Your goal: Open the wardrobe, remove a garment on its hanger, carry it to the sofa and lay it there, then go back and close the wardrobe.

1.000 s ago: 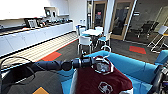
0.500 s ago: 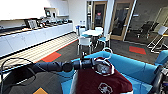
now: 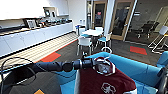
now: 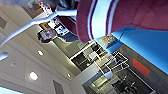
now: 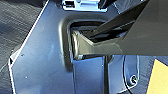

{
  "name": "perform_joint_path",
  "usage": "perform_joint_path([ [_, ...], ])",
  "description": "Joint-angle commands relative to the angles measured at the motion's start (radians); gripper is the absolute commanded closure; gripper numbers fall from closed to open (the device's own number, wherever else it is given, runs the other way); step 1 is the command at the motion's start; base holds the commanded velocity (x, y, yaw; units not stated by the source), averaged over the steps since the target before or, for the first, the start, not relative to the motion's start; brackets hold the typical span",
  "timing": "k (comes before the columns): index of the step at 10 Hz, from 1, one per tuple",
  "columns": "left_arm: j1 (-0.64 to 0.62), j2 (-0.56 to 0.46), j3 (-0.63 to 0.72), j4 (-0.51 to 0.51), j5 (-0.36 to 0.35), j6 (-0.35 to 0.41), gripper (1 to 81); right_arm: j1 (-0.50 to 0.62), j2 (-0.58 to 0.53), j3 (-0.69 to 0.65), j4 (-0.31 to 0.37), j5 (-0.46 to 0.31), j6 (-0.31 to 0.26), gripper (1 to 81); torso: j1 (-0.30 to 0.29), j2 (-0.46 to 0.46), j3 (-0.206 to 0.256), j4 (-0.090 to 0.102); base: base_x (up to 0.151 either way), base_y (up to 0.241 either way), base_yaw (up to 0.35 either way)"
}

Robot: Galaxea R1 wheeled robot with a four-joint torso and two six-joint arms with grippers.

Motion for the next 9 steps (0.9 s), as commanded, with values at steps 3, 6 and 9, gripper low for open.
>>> perform_joint_path([
  [3, -0.191, 0.008, 0.032, 0.028, -0.089, 0.008, 81.1, 0.02, 0.015, 0.013, 0.002, -0.063, -0.005, 1.0, 0.0, 0.0, -0.086, 0.0, 0.099, 0.0, 0.0],
  [6, -0.189, 0.01, 0.032, 0.026, -0.089, 0.008, 81.1, 0.022, 0.015, 0.013, 0.002, -0.063, -0.005, 1.0, 0.0, 0.0, -0.175, 0.0, 0.098, 0.0, 0.0],
  [9, -0.178, 0.014, 0.032, 0.026, -0.089, 0.01, 81.1, 0.023, 0.015, 0.013, 0.002, -0.063, -0.005, 1.0, 0.002, 0.002, -0.148, 0.0, 0.0, 0.0, 0.0],
])
